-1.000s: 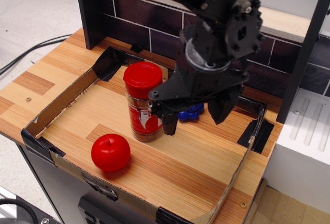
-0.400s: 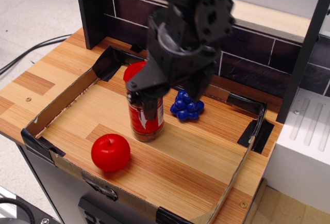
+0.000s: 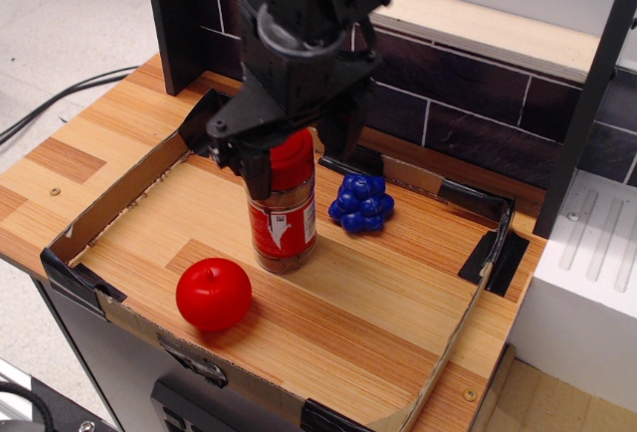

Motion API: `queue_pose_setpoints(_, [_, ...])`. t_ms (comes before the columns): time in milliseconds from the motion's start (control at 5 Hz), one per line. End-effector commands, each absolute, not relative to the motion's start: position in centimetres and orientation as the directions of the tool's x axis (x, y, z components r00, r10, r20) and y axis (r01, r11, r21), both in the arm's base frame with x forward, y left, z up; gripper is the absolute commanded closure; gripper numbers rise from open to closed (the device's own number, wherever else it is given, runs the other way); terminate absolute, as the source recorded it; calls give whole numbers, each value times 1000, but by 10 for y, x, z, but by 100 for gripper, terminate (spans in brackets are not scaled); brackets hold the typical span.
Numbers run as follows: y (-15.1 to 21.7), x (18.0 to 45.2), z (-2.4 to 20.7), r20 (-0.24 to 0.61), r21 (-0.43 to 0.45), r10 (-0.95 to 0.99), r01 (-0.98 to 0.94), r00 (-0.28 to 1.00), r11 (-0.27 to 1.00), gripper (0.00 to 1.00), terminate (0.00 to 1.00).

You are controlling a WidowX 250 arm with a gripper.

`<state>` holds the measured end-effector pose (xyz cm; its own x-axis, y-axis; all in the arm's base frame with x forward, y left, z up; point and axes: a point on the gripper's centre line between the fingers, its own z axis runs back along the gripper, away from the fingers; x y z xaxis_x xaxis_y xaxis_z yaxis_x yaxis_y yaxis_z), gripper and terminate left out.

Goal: Topple basil bottle

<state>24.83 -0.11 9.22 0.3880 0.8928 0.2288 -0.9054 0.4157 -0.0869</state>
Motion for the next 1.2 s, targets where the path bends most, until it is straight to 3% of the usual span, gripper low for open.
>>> queue_pose_setpoints(0, [12,259,106,174,-34,907,-919,383,394,0,0])
queue_pose_setpoints(400, [16,259,94,177,9,908,-923,379,384,0,0])
queue_pose_setpoints(800, [15,254,90,177,-58,895,-903,410,425,0,0])
queue_pose_setpoints(1000, [11,252,90,159,-62,893,-898,421,435,100,0])
